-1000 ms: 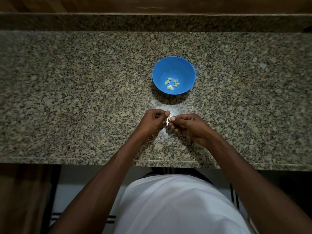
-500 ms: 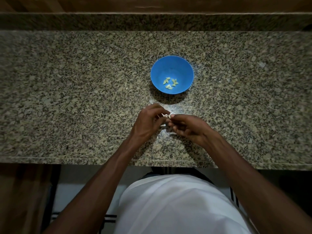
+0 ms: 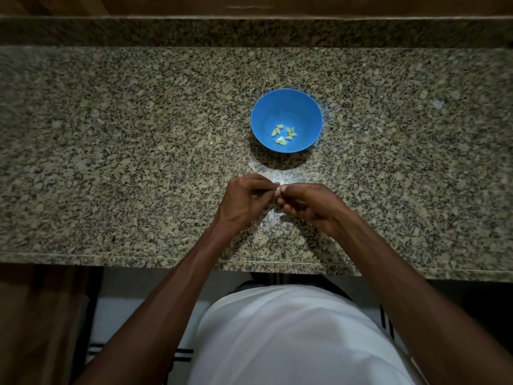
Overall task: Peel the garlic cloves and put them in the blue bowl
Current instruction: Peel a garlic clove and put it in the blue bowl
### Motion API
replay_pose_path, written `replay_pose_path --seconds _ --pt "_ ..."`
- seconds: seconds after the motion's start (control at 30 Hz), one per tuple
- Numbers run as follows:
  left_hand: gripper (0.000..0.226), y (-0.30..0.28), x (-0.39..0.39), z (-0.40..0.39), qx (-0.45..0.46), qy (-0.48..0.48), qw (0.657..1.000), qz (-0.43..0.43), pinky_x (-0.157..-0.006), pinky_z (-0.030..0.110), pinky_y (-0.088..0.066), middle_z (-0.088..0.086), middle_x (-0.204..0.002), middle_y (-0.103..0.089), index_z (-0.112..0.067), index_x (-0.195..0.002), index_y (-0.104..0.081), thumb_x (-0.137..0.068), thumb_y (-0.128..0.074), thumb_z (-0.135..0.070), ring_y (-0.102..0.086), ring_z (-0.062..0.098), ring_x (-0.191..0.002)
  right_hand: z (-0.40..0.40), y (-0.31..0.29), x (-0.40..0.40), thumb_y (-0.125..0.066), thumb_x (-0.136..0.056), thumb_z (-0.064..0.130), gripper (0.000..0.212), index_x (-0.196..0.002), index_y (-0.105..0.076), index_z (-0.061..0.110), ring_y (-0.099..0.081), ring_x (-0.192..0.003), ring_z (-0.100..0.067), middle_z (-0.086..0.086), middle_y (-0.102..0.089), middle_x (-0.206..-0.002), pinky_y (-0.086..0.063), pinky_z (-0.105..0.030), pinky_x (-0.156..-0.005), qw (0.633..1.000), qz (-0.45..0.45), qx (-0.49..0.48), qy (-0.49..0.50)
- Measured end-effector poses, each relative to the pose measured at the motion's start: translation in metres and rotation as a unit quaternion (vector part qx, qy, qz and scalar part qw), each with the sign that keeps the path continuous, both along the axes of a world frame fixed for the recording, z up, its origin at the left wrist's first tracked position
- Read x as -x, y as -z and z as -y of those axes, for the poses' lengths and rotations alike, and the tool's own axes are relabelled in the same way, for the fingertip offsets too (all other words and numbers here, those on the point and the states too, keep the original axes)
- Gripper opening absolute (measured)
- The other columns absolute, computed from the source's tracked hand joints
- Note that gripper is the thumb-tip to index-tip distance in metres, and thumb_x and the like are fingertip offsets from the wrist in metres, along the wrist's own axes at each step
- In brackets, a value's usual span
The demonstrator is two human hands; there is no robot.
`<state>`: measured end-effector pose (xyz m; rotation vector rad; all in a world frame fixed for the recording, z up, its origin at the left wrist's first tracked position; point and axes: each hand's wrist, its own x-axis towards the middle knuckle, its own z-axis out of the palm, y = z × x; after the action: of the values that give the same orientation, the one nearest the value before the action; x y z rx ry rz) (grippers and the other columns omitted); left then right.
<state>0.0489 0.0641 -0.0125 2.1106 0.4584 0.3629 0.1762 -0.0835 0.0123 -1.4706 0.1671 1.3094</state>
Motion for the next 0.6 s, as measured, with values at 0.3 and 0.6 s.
replay_pose_path --seconds 0.3,0.6 --pt "0.02 -0.0061 -0.0002 -0.0056 0.088 -0.014 0.995 -0.052 -0.08 0.038 -0.065 0.0 -0.095 -0.08 -0.009 -0.105 -0.082 -0.087 -0.084 -0.018 -0.077 0.008 -0.086 0.0013 0.0035 0.0056 -0.078 -0.093 0.012 0.012 -0.099 -0.083 0.003 -0.073 -0.087 -0.02 -0.02 -0.079 -0.099 -0.061 -0.034 -0.085 0.997 0.075 0.011 -0.008" --pt "0.013 -0.0071 -0.0023 0.0011 -0.054 0.014 0.998 -0.014 -0.076 0.033 -0.063 0.004 -0.094 -0.079 -0.005 -0.106 -0.079 -0.094 -0.074 -0.009 -0.074 0.013 -0.083 -0.0018 0.0031 0.0059 -0.077 -0.094 0.011 0.016 -0.104 -0.08 -0.001 -0.071 -0.086 -0.02 -0.016 -0.077 -0.094 -0.057 -0.034 -0.09 1.0 0.017 0.0 0.02"
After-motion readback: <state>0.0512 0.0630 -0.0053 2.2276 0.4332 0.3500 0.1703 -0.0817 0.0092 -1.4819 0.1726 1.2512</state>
